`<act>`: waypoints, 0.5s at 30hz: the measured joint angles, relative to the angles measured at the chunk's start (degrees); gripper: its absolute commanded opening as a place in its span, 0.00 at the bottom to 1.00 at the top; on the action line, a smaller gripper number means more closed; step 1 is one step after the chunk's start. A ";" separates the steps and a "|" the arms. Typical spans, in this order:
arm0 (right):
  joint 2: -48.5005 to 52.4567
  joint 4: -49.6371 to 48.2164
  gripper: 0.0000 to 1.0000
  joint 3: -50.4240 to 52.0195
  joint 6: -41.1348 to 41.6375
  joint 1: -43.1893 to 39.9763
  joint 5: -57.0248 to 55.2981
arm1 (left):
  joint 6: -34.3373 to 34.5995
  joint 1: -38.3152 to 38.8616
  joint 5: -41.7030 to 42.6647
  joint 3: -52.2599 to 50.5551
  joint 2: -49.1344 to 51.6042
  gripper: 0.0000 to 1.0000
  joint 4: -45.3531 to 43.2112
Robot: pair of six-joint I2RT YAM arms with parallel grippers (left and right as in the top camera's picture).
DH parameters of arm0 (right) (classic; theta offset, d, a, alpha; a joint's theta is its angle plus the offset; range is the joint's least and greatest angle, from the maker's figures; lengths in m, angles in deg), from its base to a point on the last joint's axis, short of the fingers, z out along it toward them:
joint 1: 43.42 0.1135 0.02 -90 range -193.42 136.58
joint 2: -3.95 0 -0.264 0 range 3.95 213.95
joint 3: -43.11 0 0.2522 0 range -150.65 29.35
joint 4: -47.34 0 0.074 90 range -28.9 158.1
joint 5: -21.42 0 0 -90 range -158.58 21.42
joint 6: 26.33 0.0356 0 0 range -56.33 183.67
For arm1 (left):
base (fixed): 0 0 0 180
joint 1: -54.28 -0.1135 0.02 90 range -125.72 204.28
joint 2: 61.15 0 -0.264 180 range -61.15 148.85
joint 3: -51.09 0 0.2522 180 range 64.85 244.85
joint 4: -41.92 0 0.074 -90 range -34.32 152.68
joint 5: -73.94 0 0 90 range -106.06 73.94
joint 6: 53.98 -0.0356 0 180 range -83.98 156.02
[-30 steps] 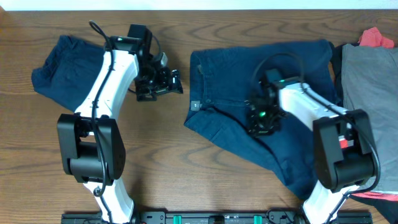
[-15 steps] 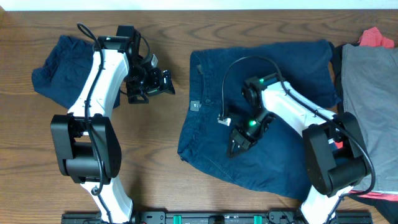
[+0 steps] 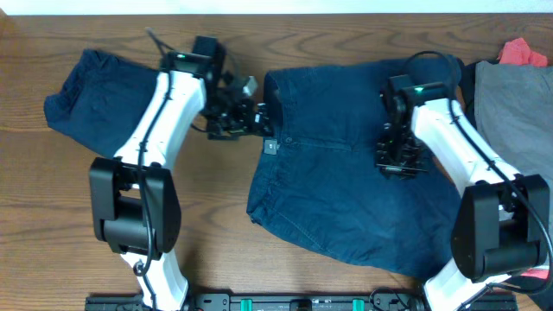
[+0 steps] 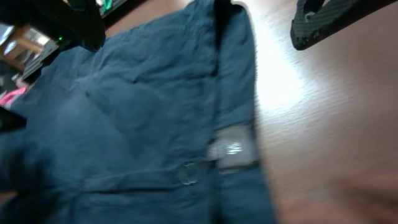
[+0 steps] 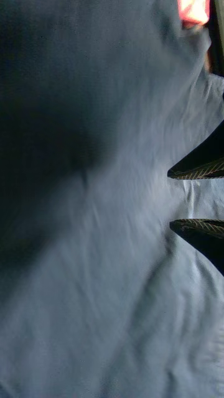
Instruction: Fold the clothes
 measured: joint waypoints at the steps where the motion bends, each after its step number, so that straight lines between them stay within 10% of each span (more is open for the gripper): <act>1: 0.00 0.26 0.21 0.00 0.83 -0.83 -0.61 | -0.09 1.27 0.20 0.00 0.04 0.98 -1.27; 15: 0.00 3.89 0.24 0.00 3.61 -2.47 -2.73 | -0.26 5.75 -0.31 0.00 8.50 0.98 -13.35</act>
